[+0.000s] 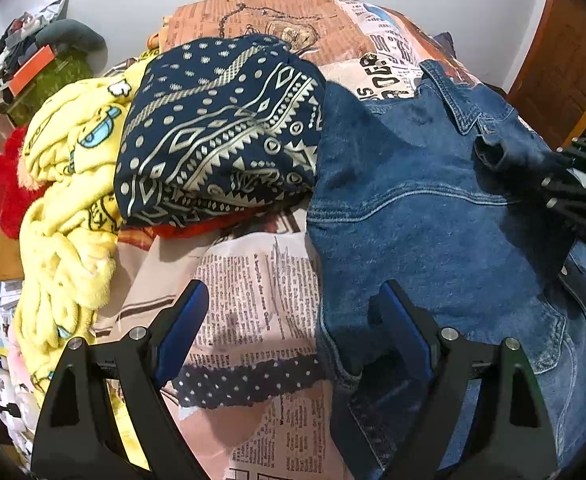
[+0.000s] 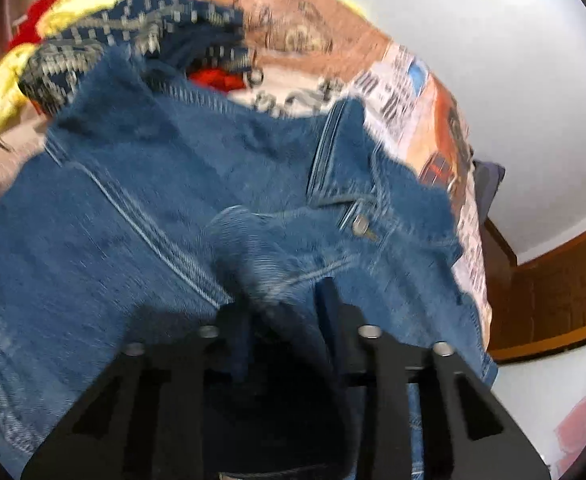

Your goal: Fold large clothes

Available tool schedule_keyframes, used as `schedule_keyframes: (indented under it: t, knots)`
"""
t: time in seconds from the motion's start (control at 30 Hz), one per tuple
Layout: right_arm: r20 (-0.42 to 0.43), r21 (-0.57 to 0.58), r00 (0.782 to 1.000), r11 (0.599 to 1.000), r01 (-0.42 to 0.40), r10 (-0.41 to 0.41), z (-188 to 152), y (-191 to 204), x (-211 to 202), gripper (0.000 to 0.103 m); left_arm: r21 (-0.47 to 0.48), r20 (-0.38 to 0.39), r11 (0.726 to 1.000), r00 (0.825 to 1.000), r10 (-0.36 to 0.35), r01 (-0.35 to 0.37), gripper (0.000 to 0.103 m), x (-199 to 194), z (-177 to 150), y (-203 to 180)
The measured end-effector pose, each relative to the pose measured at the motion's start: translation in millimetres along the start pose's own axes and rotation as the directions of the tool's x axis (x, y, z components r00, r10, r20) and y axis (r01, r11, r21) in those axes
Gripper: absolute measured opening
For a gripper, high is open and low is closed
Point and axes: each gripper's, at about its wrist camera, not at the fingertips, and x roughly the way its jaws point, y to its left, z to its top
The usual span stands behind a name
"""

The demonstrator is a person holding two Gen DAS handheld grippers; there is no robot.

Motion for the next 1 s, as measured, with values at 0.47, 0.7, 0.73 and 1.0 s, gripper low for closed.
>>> schedule_keyframes:
  t: [0.47, 0.7, 0.73, 1.0]
  knots:
    - [0.293, 0.402, 0.955, 0.899, -0.173, 0.052, -22.4, -151.4, -100.1, 0.013, 0.034, 0.032, 0.999, 1.000, 0.000, -0.001, 0.087, -4.1, 33.5, -38.7]
    - [0.297, 0.515, 0.951, 0.825, -0.232, 0.082, -63.5, -176.7, -80.4, 0.013, 0.077, -0.037, 0.997, 0.999, 0.016, -0.013, 0.087, 28.1, 29.7, -65.4]
    - [0.272, 0.540, 0.956, 0.805, -0.245, 0.109, -73.2, -178.1, -65.7, 0.013, 0.088, -0.053, 0.996, 0.998, 0.028, -0.023, 0.087, 35.2, 27.7, -68.5]
    - [0.164, 0.701, 0.951, 0.648, -0.299, 0.262, -144.5, -182.6, 3.8, 0.013, 0.019, -0.053, 1.000, 0.999, -0.005, 0.006, 0.096, 51.8, 21.8, -58.3]
